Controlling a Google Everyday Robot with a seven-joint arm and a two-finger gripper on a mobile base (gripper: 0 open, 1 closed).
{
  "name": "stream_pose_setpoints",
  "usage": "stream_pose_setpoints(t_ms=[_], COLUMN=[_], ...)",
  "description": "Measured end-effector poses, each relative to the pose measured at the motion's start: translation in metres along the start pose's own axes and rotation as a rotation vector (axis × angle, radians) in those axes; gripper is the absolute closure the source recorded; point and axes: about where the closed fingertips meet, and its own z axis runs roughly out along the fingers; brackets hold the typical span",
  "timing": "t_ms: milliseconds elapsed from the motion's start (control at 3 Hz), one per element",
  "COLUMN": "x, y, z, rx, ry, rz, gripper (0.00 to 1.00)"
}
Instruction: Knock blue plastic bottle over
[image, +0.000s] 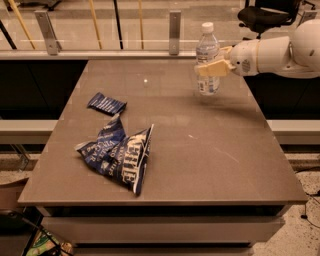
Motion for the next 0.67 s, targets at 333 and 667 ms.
stream_pose_setpoints(t_ms=[333,667], x=[-0.001,-0.001], y=[0.001,-0.002], z=[-0.016,-0.031], rx=[0.054,0.115], ry=[0.076,0.16], rz=[0.011,0.022], gripper=[1.0,1.0])
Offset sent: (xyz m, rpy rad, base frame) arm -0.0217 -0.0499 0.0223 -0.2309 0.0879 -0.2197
